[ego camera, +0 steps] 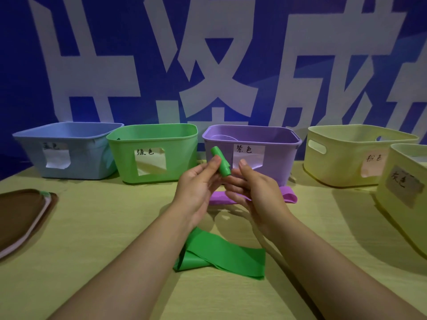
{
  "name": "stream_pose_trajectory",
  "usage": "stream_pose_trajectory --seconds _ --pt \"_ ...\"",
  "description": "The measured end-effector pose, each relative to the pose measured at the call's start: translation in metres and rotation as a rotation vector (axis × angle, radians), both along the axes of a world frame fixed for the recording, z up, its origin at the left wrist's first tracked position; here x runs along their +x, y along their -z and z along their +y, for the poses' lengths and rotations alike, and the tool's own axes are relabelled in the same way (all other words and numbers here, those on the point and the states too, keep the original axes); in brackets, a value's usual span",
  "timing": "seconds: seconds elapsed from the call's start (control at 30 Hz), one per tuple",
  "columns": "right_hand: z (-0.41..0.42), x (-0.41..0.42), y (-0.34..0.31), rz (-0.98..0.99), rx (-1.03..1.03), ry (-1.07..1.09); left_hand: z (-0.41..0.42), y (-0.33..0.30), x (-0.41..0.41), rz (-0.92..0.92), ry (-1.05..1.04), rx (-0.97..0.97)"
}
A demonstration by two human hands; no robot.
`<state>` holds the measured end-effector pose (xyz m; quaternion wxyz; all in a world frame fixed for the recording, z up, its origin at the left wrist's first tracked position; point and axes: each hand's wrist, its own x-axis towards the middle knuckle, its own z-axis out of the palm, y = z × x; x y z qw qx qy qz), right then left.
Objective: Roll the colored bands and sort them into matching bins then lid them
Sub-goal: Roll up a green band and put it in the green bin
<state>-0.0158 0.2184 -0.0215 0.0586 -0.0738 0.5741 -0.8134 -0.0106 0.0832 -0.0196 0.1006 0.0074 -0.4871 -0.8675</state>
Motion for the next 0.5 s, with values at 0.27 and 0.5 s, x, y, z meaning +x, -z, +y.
stream_pose_trajectory --seconds 0.27,0.5 --pt "0.002 0.002 0.01 0.542 0.764 0.262 -0.018 0.003 -0.004 -0.073 -0.175 -0.087" --pt "0.002 0.006 0.006 0.743 1.156 0.244 -0.026 -0.013 -0.006 0.044 -0.51 -0.504"
